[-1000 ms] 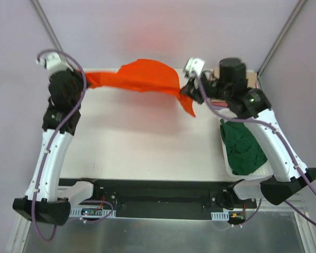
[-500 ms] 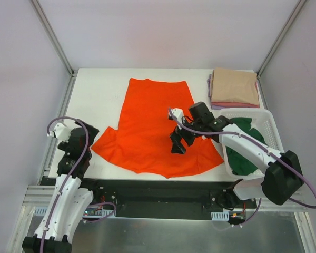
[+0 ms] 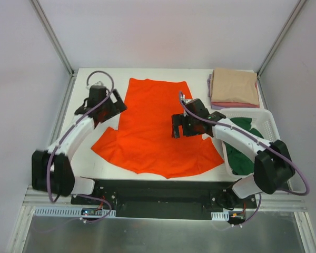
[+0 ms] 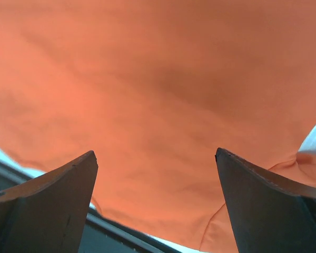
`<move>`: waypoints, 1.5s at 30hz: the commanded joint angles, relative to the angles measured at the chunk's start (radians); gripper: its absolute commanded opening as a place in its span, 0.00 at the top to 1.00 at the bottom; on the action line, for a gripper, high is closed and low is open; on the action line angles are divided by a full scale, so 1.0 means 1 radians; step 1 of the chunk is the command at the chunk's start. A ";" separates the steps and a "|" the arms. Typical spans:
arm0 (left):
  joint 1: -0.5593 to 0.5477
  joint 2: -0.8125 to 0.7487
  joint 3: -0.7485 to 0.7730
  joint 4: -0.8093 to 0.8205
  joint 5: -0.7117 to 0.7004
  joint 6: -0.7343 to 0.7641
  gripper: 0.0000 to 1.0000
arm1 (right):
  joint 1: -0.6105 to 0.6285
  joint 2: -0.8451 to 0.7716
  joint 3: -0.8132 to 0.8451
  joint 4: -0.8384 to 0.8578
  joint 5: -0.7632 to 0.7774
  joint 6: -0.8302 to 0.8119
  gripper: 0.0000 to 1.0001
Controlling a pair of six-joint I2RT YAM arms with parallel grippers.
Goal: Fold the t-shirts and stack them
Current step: Flatten out the tshirt
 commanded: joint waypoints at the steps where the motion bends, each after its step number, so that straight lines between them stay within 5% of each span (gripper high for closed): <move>1: -0.045 0.260 0.214 0.037 0.210 0.117 0.01 | -0.014 0.083 0.033 -0.035 0.154 0.170 0.04; 10: -0.053 0.718 0.517 0.028 0.235 0.143 0.01 | -0.069 0.279 0.102 -0.038 0.153 0.206 0.04; 17: -0.018 0.702 0.396 0.012 0.114 0.071 0.01 | -0.107 0.480 0.299 -0.113 0.153 0.141 0.04; 24: -0.030 0.334 -0.088 0.011 0.034 -0.134 0.01 | -0.123 0.954 0.976 -0.369 -0.031 -0.007 0.04; 27: -0.175 0.186 -0.205 0.021 0.038 -0.237 0.01 | -0.120 1.163 1.398 -0.403 -0.089 -0.124 0.04; 29: -0.309 0.137 -0.215 0.053 0.018 -0.286 0.01 | -0.121 1.202 1.532 -0.319 -0.045 -0.152 0.04; 34: -0.362 0.132 -0.066 0.040 -0.001 -0.205 0.01 | -0.133 0.960 1.268 0.054 -0.002 -0.187 0.04; 39: -0.355 0.092 -0.005 0.005 -0.064 -0.107 0.01 | -0.132 0.776 1.219 -0.163 0.056 -0.227 0.04; 42: -0.317 0.056 -0.020 -0.003 -0.132 -0.085 0.01 | -0.127 0.618 0.972 -0.231 0.098 -0.166 0.04; 45: -0.231 0.049 -0.023 -0.006 -0.033 -0.043 0.01 | -0.123 0.447 0.695 -0.173 0.063 -0.135 0.04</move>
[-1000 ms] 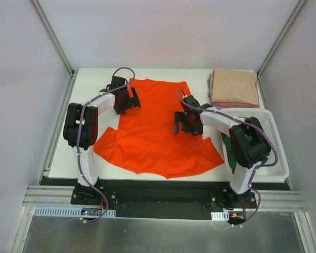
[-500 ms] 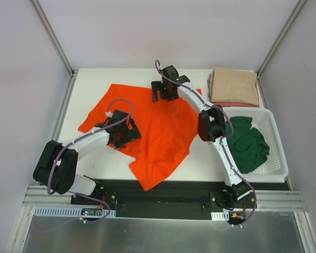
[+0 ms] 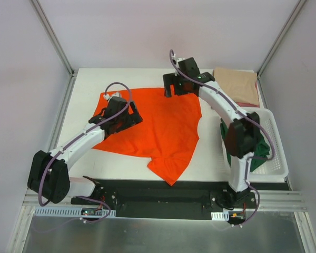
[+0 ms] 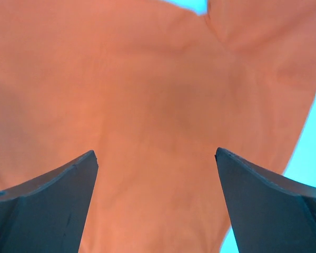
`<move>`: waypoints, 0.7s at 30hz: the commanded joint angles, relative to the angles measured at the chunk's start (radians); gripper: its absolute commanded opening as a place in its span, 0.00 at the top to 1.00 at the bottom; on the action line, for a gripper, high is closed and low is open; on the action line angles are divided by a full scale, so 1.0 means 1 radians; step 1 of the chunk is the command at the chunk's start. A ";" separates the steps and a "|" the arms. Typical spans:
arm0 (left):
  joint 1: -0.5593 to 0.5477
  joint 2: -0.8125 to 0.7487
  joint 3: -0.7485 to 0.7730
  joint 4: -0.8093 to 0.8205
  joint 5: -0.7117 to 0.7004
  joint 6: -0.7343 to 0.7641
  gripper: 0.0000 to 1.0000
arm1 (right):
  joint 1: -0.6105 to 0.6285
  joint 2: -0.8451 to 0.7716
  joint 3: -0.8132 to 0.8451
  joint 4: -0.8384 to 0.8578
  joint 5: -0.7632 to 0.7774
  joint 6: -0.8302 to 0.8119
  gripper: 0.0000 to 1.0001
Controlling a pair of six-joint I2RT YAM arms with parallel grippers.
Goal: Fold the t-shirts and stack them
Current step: Flatten out the tshirt
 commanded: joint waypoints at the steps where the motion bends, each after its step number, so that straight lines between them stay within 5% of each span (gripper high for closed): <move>1: 0.109 -0.032 0.008 -0.032 0.042 0.087 0.01 | 0.010 -0.263 -0.308 -0.020 -0.005 0.038 0.04; 9: 0.282 0.087 0.031 -0.013 0.122 0.141 0.01 | 0.108 -0.446 -0.707 0.068 -0.041 0.174 0.04; 21: 0.316 0.354 0.112 -0.004 0.173 0.146 0.01 | 0.058 -0.198 -0.641 0.006 -0.008 0.217 0.04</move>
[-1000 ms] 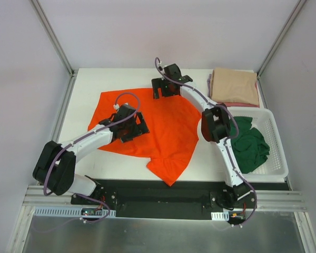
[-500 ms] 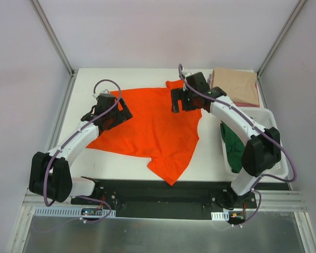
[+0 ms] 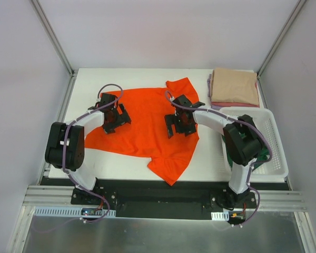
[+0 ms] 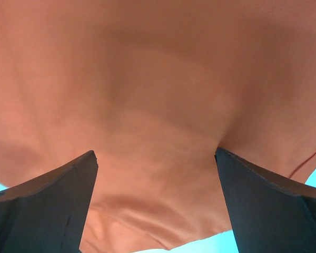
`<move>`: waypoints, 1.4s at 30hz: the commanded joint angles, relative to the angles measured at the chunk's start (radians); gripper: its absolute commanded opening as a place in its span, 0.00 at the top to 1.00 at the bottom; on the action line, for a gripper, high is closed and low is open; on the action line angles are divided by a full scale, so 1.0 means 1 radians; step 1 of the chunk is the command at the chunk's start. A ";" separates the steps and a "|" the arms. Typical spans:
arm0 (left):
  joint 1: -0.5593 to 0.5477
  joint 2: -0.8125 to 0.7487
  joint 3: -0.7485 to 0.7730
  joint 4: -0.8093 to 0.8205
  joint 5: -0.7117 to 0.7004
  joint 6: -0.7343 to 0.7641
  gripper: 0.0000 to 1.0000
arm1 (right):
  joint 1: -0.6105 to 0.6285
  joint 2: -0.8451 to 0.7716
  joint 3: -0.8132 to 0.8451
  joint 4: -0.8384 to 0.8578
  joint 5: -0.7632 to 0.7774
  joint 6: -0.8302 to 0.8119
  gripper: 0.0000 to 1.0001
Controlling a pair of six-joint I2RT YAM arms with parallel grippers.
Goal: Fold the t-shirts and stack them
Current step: Flatten out the tshirt
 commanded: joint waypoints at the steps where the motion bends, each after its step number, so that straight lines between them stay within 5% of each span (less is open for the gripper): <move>1: 0.015 0.043 0.048 -0.005 0.030 0.017 0.01 | -0.078 0.068 0.076 -0.023 0.015 0.037 0.04; 12: 0.015 0.188 0.207 -0.005 0.056 0.004 0.01 | -0.266 0.368 0.495 -0.157 -0.014 -0.052 0.04; 17: 0.015 0.129 0.255 -0.024 0.062 0.037 0.01 | -0.258 0.326 0.594 -0.177 0.029 -0.198 0.04; 24: 0.017 -0.250 -0.061 -0.076 -0.168 -0.024 0.01 | -0.178 -0.137 0.110 0.102 0.105 -0.224 0.04; 30: 0.064 -0.544 -0.328 -0.209 -0.333 -0.216 0.01 | -0.143 -0.440 -0.298 0.316 -0.005 -0.109 0.04; 37: 0.139 -0.672 -0.455 -0.228 -0.386 -0.324 0.07 | -0.132 -0.527 -0.418 0.319 -0.008 -0.088 0.04; 42: 0.151 -0.585 -0.419 -0.192 -0.383 -0.328 0.27 | -0.125 -0.538 -0.431 0.308 0.013 -0.088 0.04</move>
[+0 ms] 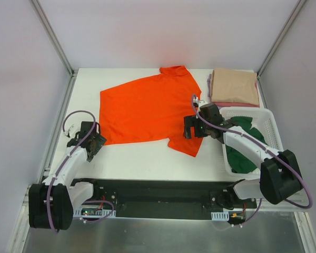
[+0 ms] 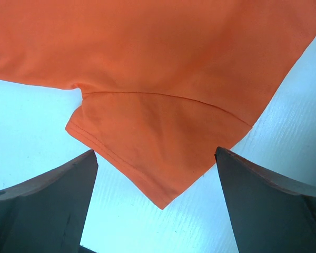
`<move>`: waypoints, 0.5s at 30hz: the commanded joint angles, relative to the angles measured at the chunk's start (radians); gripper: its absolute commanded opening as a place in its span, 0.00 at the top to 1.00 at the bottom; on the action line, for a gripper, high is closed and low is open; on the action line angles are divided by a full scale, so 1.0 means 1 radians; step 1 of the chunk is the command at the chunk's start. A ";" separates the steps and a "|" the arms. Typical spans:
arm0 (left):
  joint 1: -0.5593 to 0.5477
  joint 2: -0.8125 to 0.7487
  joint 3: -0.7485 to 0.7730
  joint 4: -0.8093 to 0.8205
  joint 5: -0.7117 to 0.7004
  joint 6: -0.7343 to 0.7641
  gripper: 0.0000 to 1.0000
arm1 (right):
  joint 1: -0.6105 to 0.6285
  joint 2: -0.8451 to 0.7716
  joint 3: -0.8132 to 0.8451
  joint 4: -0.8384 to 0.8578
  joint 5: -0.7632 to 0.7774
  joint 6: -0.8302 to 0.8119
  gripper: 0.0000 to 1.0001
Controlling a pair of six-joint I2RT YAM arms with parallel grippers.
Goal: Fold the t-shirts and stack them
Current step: Flatten out the tshirt, then grap the side of the flattened tshirt closest away from the robot with both arms
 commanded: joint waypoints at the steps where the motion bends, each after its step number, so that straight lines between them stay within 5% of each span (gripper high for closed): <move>1: 0.015 0.077 0.049 0.025 -0.021 -0.031 0.31 | 0.008 -0.042 -0.001 0.043 0.006 0.016 0.04; 10: 0.015 0.242 0.124 0.073 0.073 -0.016 0.58 | 0.014 -0.041 -0.007 0.026 0.046 0.008 0.04; 15: 0.015 0.280 0.121 0.087 0.079 -0.017 0.62 | 0.015 -0.031 -0.003 0.023 0.050 0.004 0.04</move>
